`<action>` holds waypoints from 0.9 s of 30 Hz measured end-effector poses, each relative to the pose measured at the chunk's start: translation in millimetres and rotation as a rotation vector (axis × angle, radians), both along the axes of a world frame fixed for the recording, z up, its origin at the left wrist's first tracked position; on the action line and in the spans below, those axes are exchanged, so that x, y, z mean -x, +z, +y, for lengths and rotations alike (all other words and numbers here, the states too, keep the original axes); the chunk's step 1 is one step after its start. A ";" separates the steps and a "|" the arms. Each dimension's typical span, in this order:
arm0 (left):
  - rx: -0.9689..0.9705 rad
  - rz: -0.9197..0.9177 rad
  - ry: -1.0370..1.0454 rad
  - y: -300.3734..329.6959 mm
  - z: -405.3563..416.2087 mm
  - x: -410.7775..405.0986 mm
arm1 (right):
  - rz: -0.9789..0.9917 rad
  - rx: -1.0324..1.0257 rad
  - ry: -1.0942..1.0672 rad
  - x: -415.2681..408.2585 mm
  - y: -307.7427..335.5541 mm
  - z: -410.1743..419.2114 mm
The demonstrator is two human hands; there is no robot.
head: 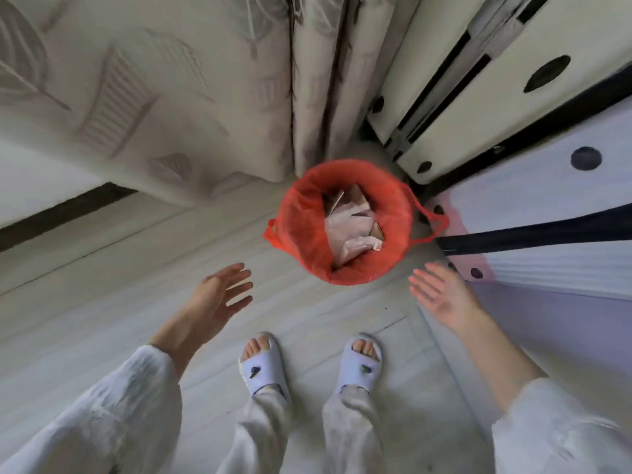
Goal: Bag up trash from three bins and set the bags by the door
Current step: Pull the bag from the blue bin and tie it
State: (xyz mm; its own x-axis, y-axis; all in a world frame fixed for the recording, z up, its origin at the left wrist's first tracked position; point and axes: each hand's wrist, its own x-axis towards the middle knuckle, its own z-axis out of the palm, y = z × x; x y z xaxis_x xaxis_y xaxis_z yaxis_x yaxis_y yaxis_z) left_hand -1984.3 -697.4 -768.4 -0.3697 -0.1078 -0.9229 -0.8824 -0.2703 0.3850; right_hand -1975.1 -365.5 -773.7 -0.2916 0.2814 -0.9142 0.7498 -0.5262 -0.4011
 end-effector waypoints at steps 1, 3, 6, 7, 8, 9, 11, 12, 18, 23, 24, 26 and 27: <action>-0.019 -0.015 0.053 -20.4 5.8 6.0 | 0.002 0.017 -0.074 3.5 -20.9 8.7; -0.034 -0.020 0.117 -60.4 18.8 15.0 | -0.002 0.032 -0.193 8.9 -61.5 25.8; 0.058 -0.017 0.036 -113.8 34.3 25.7 | -0.031 -0.017 -0.197 17.9 -110.2 49.6; 0.106 -0.013 -0.031 -128.8 37.4 30.4 | -0.027 -0.035 -0.165 22.1 -124.4 57.9; 0.135 -0.003 -0.079 -142.4 39.7 35.8 | -0.023 -0.043 -0.135 26.9 -135.9 66.4; 0.142 0.008 -0.102 -154.0 40.6 42.1 | -0.023 -0.044 -0.117 31.9 -147.0 74.9; 0.090 0.038 -0.094 -172.5 40.3 54.5 | -0.030 -0.044 -0.077 44.0 -165.8 89.7; 0.056 0.045 -0.063 -179.4 39.2 59.7 | -0.027 -0.038 -0.056 50.6 -174.1 94.5; -0.025 0.082 0.049 -189.4 44.3 74.8 | 0.033 -0.037 -0.098 78.7 -189.6 93.1; 0.347 0.209 0.109 -157.8 49.3 79.0 | 0.104 -0.155 -0.218 80.2 -154.0 82.1; 0.425 0.244 0.101 -147.2 50.5 79.6 | 0.121 -0.165 -0.203 78.7 -141.3 79.0; 0.490 0.282 0.076 -123.3 51.9 79.8 | 0.148 -0.186 -0.131 76.1 -115.5 72.9; 0.487 0.291 0.047 -110.7 53.0 78.9 | 0.155 -0.186 -0.094 75.1 -101.8 68.8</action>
